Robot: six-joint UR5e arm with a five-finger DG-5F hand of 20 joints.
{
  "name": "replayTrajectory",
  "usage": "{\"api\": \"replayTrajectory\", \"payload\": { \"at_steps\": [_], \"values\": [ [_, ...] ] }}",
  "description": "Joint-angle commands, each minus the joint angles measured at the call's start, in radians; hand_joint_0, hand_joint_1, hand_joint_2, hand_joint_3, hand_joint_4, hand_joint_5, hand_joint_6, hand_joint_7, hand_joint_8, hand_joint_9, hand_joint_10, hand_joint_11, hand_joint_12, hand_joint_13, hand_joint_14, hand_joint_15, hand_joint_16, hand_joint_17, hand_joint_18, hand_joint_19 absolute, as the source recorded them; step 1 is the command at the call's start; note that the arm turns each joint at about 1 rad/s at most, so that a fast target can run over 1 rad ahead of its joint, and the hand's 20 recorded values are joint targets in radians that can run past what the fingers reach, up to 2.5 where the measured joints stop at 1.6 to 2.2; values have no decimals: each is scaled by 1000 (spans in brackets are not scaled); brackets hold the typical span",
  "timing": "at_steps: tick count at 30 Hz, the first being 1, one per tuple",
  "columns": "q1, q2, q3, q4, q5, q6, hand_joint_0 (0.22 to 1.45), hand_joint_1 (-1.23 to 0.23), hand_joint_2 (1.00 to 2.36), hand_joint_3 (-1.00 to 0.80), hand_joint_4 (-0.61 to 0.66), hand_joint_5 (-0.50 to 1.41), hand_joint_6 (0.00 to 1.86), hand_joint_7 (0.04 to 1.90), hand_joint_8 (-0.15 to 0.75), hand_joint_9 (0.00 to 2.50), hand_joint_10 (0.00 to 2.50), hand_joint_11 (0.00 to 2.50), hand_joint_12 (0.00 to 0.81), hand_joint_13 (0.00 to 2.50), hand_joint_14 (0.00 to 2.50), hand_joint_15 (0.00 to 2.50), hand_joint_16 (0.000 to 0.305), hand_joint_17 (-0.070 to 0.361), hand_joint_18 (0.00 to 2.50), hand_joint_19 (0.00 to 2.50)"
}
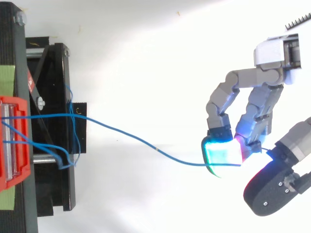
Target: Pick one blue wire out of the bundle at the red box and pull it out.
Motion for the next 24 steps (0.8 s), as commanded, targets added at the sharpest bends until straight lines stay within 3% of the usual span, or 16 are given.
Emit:
{"api": "replayTrajectory", "payload": {
  "at_steps": [1, 19, 24],
  "values": [
    [0, 0, 0, 0, -3, 5, 598, -831, 1002, -473, 255, -206, 958, 906, 408, 994, 12, 904, 466, 1026, 17, 546, 60, 135, 1003, 504],
    [0, -1, 0, 0, -13, 12, 624, -847, 1013, -325, 254, -175, 973, 963, 421, 1051, 13, 921, 474, 1049, 19, 546, 59, 132, 1014, 517],
    [-1, -1, 0, -2, -15, 12, 622, -835, 1020, -82, 181, -149, 974, 1144, 451, 1120, 11, 924, 492, 1086, 17, 543, 61, 138, 1075, 504]
  ]
}}
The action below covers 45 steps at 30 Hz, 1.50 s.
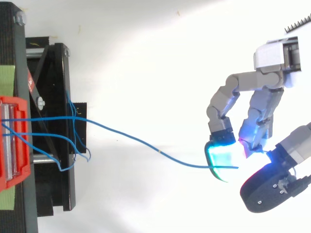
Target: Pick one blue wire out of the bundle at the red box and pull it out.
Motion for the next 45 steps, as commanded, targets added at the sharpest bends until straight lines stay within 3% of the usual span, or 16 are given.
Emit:
{"api": "replayTrajectory", "payload": {
  "at_steps": [1, 13, 18, 20, 22, 29, 33, 45],
  "values": [
    [-1, 0, 0, 0, -1, 0, 622, -834, 1020, -77, 182, -149, 973, 1161, 449, 1122, 11, 919, 492, 1089, 19, 550, 62, 139, 1078, 502],
    [5, 0, 0, 6, 2, -9, 644, -840, 1013, -8, 72, -127, 968, 1228, 459, 1147, 11, 894, 510, 1111, 17, 547, 65, 147, 1117, 475],
    [17, -2, 1, 18, 103, -9, 653, -832, 1016, -24, 59, -131, 967, 1231, 451, 1140, 12, 894, 501, 1098, 16, 547, 64, 143, 1096, 478],
    [23, -8, 1, 46, 111, -9, 655, -831, 1015, -25, 61, -131, 966, 1236, 447, 1141, 12, 897, 500, 1095, 18, 541, 63, 143, 1093, 485],
    [28, -16, 12, 79, 113, -9, 656, -831, 1015, -27, 61, -131, 966, 1235, 448, 1139, 11, 896, 497, 1094, 16, 539, 63, 142, 1091, 486],
    [32, -80, 75, 102, 113, -11, 653, -827, 1015, -18, 66, -131, 967, 1226, 451, 1137, 12, 886, 499, 1091, 16, 549, 64, 143, 1089, 486],
    [34, -83, 74, 130, 119, -12, 654, -828, 1015, -18, 68, -131, 965, 1246, 448, 1139, 12, 893, 500, 1091, 16, 541, 64, 144, 1089, 486],
    [26, -82, 60, 113, 111, -52, 658, -827, 1014, -6, 66, -129, 966, 1241, 453, 1138, 12, 888, 499, 1091, 16, 537, 64, 143, 1091, 480]
  ]
}}
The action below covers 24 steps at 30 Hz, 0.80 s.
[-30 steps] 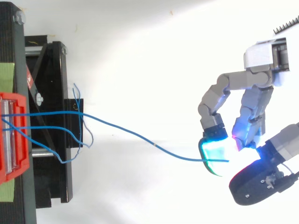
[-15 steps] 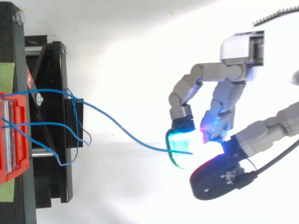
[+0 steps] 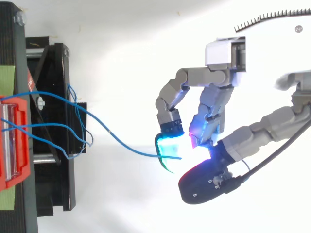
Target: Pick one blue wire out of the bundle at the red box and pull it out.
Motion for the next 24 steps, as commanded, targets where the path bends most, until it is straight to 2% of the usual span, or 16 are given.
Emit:
{"api": "replayTrajectory", "payload": {
  "at_steps": [1, 8, 24],
  "values": [
    [-1, 0, -2, -6, 0, -21, 659, -828, 1014, -9, 69, -129, 966, 1249, 451, 1140, 11, 891, 500, 1090, 16, 540, 63, 143, 1091, 477],
    [-1, 0, -2, 1, 3, -49, 661, -829, 1014, -11, 68, -129, 967, 1240, 448, 1133, 12, 886, 496, 1084, 18, 543, 63, 142, 1092, 485],
    [-1, 0, -2, 3, 4, -50, 661, -828, 1013, -16, 60, -129, 970, 1203, 443, 1128, 14, 902, 496, 1087, 19, 566, 63, 141, 1091, 490]
  ]
}}
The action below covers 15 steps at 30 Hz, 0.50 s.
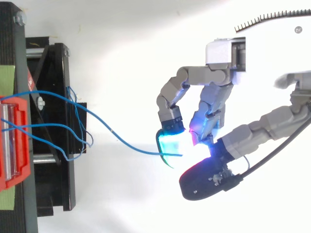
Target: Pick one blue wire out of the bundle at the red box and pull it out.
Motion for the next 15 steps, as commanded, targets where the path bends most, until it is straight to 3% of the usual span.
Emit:
{"api": "replayTrajectory", "payload": {
  "at_steps": [1, 15],
  "values": [
    [0, -1, 0, 0, 0, 0, 661, -827, 1013, -17, 59, -129, 970, 1199, 443, 1128, 11, 897, 495, 1088, 19, 564, 63, 141, 1091, 490],
    [0, 0, 0, 0, 0, 0, 663, -829, 1012, -22, 54, -128, 971, 1191, 442, 1130, 11, 913, 492, 1085, 19, 572, 63, 141, 1090, 488]
  ]
}}
